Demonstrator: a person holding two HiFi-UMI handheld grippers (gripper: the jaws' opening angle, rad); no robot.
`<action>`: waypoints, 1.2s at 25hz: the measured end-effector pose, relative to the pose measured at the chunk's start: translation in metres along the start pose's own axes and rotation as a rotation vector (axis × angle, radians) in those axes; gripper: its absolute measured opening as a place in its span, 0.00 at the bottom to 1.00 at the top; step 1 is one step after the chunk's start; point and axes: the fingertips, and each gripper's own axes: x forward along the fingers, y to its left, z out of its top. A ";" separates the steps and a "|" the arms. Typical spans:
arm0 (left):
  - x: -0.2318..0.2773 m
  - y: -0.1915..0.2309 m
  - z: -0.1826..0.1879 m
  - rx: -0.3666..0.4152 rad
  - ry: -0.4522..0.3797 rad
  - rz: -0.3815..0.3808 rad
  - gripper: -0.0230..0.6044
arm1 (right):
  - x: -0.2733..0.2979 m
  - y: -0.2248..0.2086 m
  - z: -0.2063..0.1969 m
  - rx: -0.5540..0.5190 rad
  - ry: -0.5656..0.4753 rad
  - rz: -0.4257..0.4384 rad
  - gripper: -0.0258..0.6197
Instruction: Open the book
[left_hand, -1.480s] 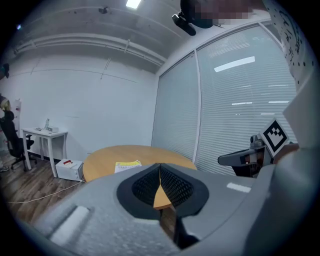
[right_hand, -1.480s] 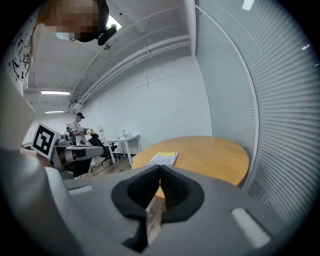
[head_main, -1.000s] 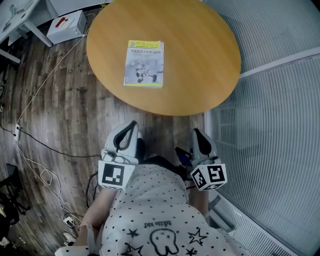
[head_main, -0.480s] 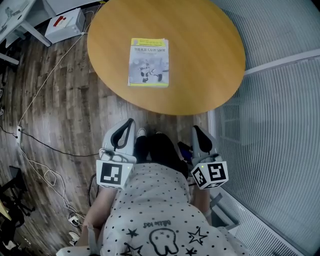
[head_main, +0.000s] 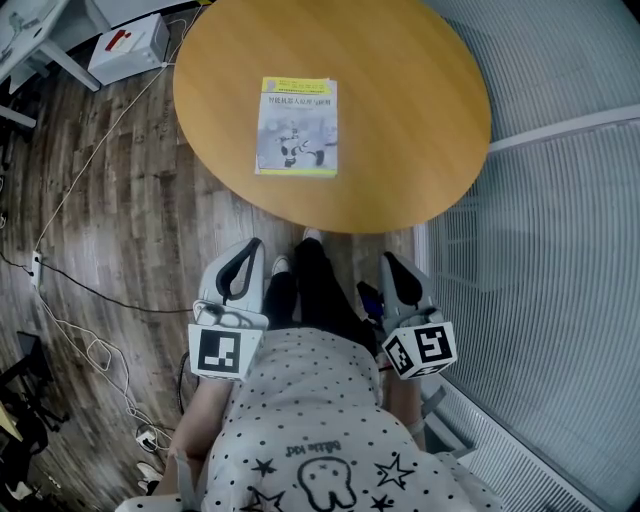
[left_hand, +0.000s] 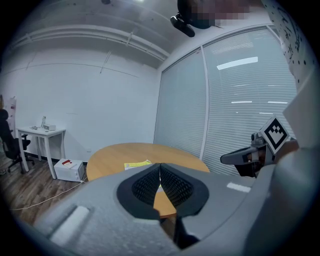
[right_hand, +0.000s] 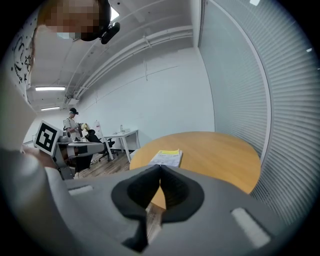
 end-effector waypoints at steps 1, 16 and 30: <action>0.002 0.000 -0.001 -0.005 0.000 0.003 0.06 | 0.002 -0.001 -0.001 0.002 0.005 0.005 0.04; 0.068 0.010 0.021 -0.026 0.001 0.095 0.06 | 0.072 -0.050 0.036 -0.009 0.037 0.106 0.04; 0.137 0.004 0.046 -0.027 -0.003 0.184 0.06 | 0.128 -0.107 0.076 0.000 0.018 0.209 0.04</action>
